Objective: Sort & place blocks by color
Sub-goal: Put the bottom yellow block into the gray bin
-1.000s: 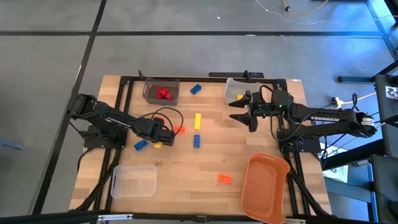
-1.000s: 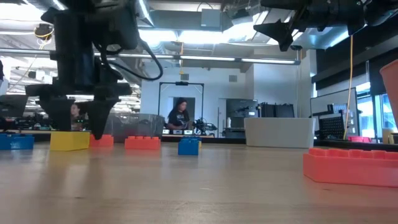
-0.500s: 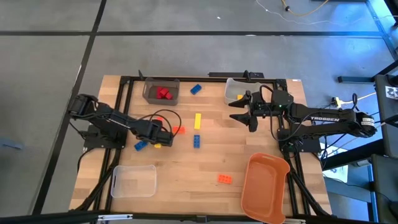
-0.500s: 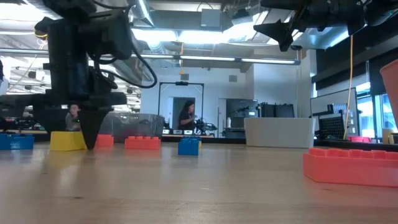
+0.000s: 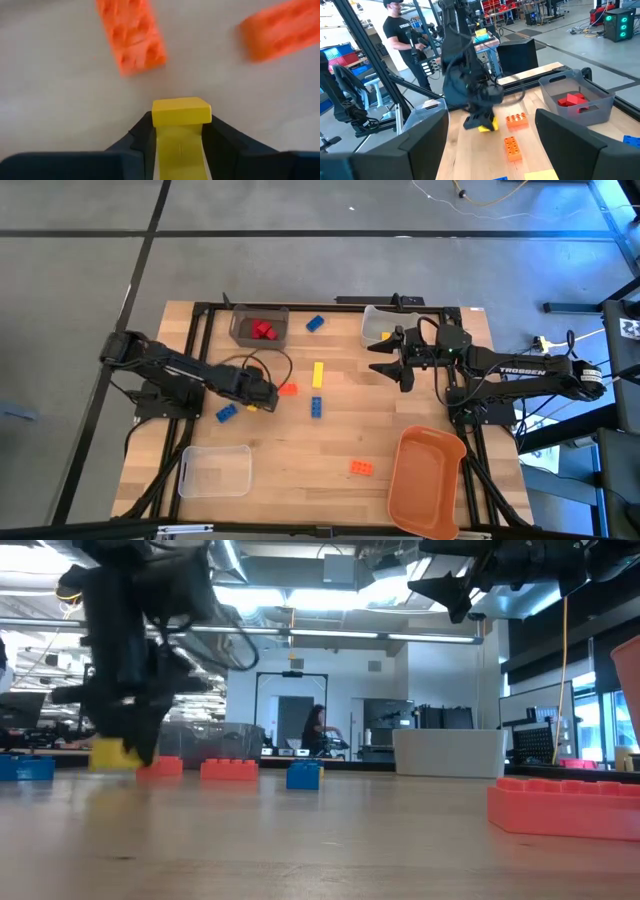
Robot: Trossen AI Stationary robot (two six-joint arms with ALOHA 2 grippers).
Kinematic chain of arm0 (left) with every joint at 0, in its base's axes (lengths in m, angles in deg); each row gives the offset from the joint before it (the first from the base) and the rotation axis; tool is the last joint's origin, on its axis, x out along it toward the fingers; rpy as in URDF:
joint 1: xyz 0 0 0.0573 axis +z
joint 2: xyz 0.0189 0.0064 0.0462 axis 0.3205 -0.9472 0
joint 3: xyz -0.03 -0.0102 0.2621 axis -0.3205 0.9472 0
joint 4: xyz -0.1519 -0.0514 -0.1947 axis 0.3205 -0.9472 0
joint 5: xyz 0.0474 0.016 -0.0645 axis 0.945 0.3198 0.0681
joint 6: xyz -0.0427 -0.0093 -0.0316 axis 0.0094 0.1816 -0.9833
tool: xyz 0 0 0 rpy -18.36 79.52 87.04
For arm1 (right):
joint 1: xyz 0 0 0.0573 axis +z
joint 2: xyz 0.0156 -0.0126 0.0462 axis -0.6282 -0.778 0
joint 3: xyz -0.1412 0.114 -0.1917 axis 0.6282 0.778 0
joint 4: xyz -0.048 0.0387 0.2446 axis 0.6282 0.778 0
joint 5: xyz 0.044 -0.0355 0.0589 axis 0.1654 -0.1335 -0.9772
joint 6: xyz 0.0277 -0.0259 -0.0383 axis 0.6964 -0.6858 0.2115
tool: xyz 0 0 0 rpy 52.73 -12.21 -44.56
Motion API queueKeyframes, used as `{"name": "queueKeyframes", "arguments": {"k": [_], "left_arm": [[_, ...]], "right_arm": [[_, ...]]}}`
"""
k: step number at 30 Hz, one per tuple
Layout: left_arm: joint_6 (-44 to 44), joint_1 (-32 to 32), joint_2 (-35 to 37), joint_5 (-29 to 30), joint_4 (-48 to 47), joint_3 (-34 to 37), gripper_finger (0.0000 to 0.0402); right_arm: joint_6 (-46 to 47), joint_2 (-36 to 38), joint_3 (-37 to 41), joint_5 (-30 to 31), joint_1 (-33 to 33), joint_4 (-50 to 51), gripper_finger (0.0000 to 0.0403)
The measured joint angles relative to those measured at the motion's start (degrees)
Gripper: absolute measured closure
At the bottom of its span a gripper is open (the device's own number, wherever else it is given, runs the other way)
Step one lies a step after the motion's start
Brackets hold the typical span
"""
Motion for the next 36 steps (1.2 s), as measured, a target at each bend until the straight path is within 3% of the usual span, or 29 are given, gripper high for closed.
{"name": "queueKeyframes", "arguments": {"k": [7, 13, 17, 21, 25, 33, 36], "left_arm": [[17.3, 3.5, 18.5, -1.5, 6.3, 0.0, 0.0286], [40.7, 10.6, 30.4, -2.0, 30.9, -0.2, 0.0286], [55.0, 16.1, 31.7, -8.7, 47.8, -0.3, 0.0286], [57.0, 21.1, 30.3, -13.8, 56.6, -0.3, 0.0286], [55.7, 22.1, 28.5, -18.1, 57.6, -0.1, 0.0286], [54.0, 21.1, 26.4, -19.7, 58.2, -0.2, 0.0286], [53.9, 20.2, 23.7, -19.5, 62.4, -0.5, 0.0286]], "right_arm": [[4.3, 0.0, 0.0, -0.1, 0.0, 0.0, 0.0102], [5.8, 0.0, 0.0, -0.1, 0.0, -2.0, 0.0102], [5.8, 0.0, 0.0, -0.1, 0.0, -6.1, 0.0102], [5.8, 0.0, 0.0, -0.1, 0.0, -8.9, 0.0102], [6.0, 0.0, 0.0, -0.2, 0.0, -8.8, 0.0102], [7.9, 0.0, 0.0, -0.1, 0.0, -7.8, 0.0102], [10.4, -1.7, -0.1, 1.2, 0.0, -5.3, 0.0102]]}}
